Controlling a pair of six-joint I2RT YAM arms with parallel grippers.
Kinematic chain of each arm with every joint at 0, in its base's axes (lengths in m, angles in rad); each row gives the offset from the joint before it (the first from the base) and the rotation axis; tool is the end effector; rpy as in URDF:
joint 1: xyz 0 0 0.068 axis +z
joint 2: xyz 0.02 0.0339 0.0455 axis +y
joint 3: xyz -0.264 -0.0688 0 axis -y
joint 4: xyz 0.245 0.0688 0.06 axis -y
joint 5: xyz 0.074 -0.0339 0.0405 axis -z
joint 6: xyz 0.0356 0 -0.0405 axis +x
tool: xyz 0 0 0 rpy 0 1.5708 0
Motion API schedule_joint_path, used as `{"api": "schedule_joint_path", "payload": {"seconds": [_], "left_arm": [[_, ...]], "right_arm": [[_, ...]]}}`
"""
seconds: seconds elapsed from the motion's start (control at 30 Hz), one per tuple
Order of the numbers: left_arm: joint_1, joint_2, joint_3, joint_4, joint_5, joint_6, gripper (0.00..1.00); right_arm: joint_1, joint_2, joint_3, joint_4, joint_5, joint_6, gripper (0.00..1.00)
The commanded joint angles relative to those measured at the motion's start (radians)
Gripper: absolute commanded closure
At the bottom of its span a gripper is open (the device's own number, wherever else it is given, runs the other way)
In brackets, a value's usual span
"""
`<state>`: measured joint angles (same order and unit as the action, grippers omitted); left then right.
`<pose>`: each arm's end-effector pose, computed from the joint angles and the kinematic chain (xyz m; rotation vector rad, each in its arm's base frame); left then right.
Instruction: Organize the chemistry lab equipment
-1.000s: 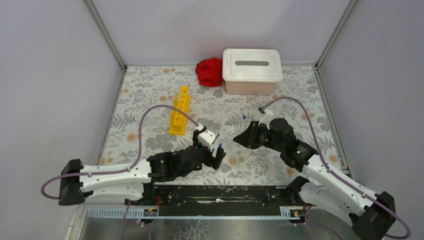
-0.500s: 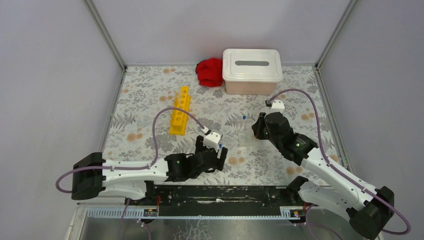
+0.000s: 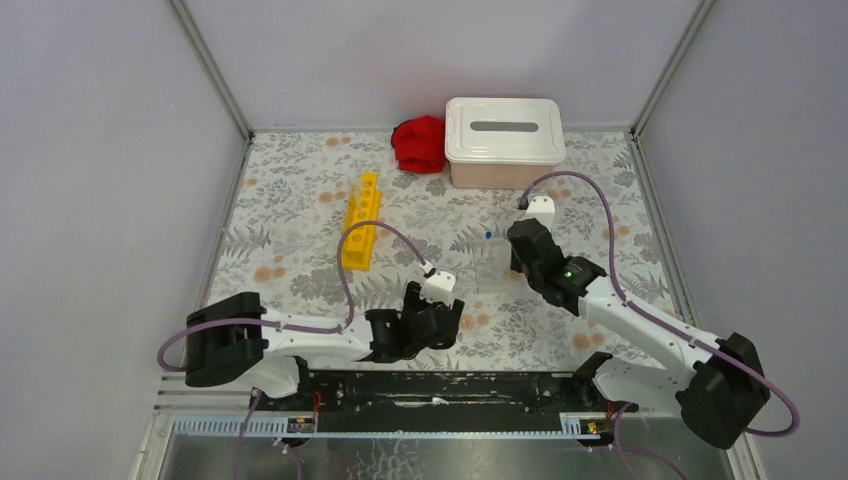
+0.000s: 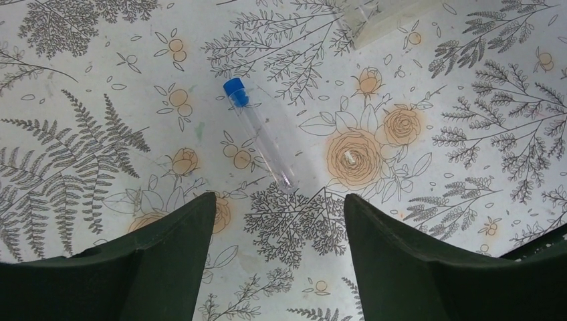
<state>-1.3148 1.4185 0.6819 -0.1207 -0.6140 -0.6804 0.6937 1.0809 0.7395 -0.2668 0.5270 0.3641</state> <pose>0.0880 -0.2552 0.1764 0.4473 2.2113 -0.3164 0.1904 0.1350 0.2611 -0.0518 2.0873 0.0633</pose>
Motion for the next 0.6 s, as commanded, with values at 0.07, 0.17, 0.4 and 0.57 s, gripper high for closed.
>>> {"api": "schedule_joint_path", "payload": {"seconds": [0.07, 0.17, 0.4, 0.57], "left_arm": [[0.012, 0.055, 0.050, 0.039, -0.061, -0.046, 0.24], [0.028, 0.073, 0.052, 0.044, -0.061, -0.052, 0.25], [0.079, 0.099, 0.040, 0.086, -0.020, -0.049, 0.27], [0.103, 0.116, 0.033, 0.114, 0.003, -0.042, 0.28]], "right_arm": [[0.006, 0.075, 0.056, 0.142, 0.090, -0.065, 0.99], [0.002, 0.110, 0.066, 0.185, 0.088, -0.083, 0.99], [-0.022, 0.195, 0.092, 0.254, 0.053, -0.100, 1.00], [-0.048, 0.239, 0.101, 0.300, 0.015, -0.100, 1.00]]}}
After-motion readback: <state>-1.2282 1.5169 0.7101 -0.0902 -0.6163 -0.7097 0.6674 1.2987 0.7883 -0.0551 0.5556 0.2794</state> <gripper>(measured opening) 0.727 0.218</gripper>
